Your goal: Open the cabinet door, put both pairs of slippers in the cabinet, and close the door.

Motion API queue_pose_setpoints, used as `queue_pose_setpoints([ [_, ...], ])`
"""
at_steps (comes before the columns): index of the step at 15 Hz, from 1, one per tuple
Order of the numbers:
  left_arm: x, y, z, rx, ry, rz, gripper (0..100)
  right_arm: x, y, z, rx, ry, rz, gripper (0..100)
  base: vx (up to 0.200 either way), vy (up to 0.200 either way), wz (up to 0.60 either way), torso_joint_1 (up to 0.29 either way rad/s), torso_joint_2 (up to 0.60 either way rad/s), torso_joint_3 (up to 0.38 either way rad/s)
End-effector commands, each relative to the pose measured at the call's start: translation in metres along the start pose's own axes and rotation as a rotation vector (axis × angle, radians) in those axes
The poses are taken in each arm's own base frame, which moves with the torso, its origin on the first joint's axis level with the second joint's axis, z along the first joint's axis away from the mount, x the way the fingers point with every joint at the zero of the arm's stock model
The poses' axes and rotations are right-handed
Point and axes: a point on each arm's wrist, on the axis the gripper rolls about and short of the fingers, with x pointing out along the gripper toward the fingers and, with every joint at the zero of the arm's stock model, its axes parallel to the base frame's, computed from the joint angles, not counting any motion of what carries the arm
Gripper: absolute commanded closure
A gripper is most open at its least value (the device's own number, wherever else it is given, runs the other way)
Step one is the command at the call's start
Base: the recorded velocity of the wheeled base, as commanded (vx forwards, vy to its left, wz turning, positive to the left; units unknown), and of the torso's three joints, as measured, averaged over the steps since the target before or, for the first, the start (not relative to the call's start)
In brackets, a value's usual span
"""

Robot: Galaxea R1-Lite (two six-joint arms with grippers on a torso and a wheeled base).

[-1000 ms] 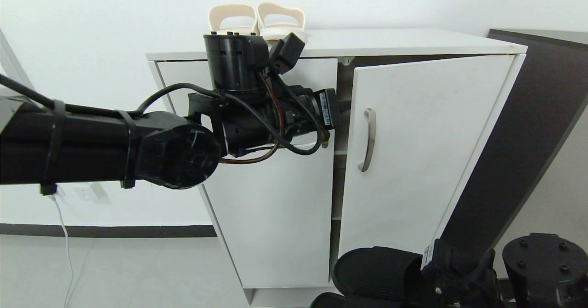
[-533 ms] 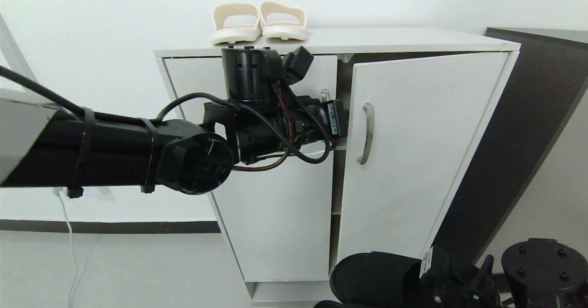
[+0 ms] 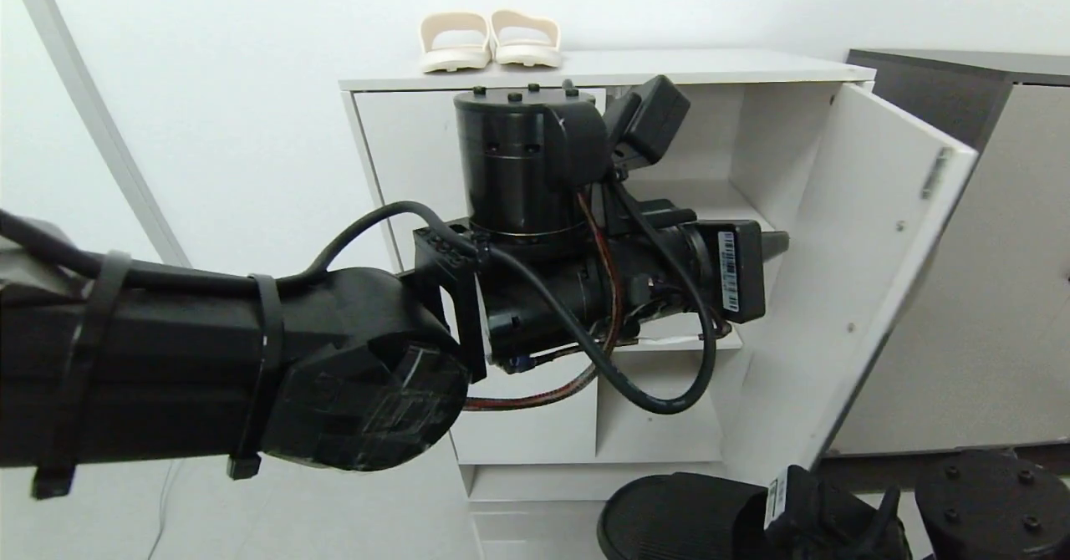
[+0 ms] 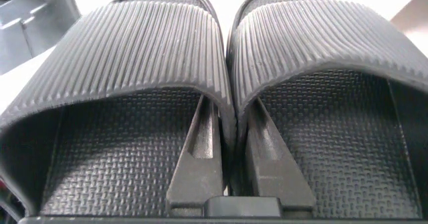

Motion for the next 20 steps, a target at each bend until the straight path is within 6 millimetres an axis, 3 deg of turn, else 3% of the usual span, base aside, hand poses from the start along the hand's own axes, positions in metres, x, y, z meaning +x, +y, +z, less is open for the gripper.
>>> queue_pose_setpoints([
  [1, -0.008, 0.013, 0.004, -0.003, -0.008, 0.042, 100, 0.000, 0.000, 0.000, -0.001, -0.001, -0.001, 100, 0.000, 0.000, 0.00, 0.000, 0.00, 0.000],
  [3, -0.028, 0.024, 0.014, 0.003, -0.032, 0.090, 100, 0.002, -0.001, 0.002, 0.005, -0.003, -0.007, 100, 0.000, 0.000, 0.00, 0.000, 0.00, 0.000],
  [6, -0.074, 0.032, 0.033, 0.024, -0.083, 0.172, 100, 0.021, -0.031, 0.023, 0.093, -0.041, -0.218, 100, 0.000, 0.000, 0.00, 0.000, 0.00, 0.000],
  [9, -0.152, 0.016, 0.041, 0.059, -0.155, 0.309, 100, 0.054, -0.062, 0.042, 0.248, -0.136, -0.504, 100, 0.000, 0.000, 0.00, 0.000, 0.00, 0.000],
  [13, -0.250, -0.033, 0.022, 0.193, -0.184, 0.471, 100, 0.078, -0.085, 0.046, 0.274, -0.223, -0.675, 100, 0.000, 0.000, 0.00, 0.000, 0.00, 0.000],
  [15, -0.301, -0.046, 0.012, 0.268, -0.212, 0.725, 100, 0.081, -0.088, 0.049, 0.276, -0.257, -0.698, 100, 0.000, 0.000, 0.00, 0.000, 0.00, 0.000],
  [18, -0.351, -0.071, -0.023, 0.268, -0.289, 1.060, 100, 0.080, -0.090, 0.049, 0.280, -0.261, -0.735, 100, 0.000, 0.000, 0.00, 0.000, 0.00, 0.000],
  [20, -0.366, -0.078, -0.052, 0.265, -0.317, 1.192, 100, 0.081, -0.090, 0.048, 0.275, -0.253, -0.743, 100, 0.000, 0.000, 0.00, 0.000, 0.00, 0.000],
])
